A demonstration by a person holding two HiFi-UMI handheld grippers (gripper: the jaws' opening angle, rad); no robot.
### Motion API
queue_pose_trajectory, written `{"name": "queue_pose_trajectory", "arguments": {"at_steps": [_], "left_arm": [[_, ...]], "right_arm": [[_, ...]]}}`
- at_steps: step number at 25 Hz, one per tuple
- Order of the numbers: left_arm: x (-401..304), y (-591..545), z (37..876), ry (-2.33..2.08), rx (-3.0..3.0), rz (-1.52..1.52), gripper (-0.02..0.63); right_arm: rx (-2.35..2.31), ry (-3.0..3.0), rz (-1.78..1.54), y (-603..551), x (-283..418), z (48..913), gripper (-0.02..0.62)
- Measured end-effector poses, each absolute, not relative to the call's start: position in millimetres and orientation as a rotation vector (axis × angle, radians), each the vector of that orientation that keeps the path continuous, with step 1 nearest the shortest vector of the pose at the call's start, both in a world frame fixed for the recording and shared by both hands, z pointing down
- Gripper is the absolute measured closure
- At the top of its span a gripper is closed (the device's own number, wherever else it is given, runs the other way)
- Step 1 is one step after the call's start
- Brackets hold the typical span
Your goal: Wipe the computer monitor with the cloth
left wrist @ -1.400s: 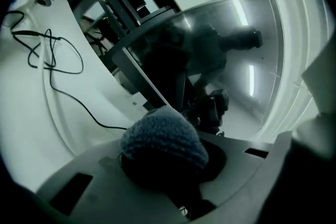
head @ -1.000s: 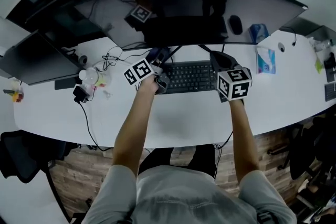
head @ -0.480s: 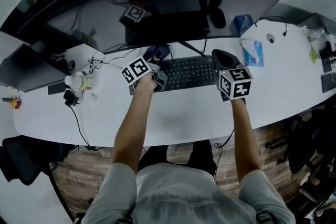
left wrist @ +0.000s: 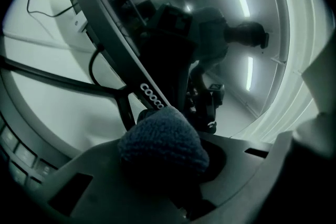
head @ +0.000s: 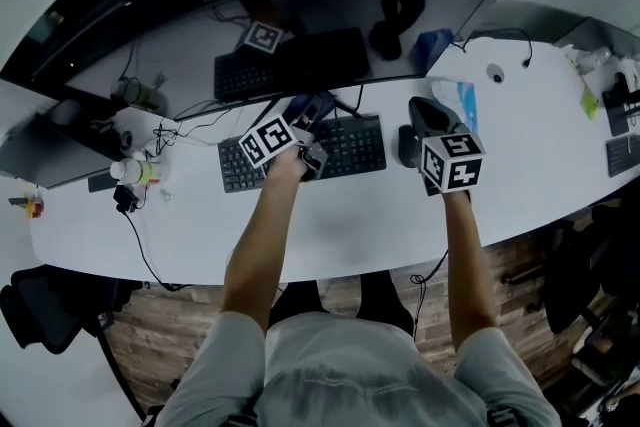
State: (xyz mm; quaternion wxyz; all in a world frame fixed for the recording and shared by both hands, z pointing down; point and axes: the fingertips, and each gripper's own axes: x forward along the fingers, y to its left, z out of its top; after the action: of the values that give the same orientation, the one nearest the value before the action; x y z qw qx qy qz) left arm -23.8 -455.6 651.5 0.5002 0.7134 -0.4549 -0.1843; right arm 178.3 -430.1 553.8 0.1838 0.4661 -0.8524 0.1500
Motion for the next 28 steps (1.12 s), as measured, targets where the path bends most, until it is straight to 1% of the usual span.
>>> {"name": "queue_pose_trajectory", "arguments": {"at_steps": [14, 28], "left_arm": [[102, -481, 647, -1.033, 1.747, -0.426, 0.549], [209, -505, 642, -0.958, 1.760, -0.474, 0.549]], "right_arm": [[1.359, -2.388, 0.419, -453, 284, 541, 0.594], [1.415, -2.339, 0.430, -451, 363, 545, 0.594]]}}
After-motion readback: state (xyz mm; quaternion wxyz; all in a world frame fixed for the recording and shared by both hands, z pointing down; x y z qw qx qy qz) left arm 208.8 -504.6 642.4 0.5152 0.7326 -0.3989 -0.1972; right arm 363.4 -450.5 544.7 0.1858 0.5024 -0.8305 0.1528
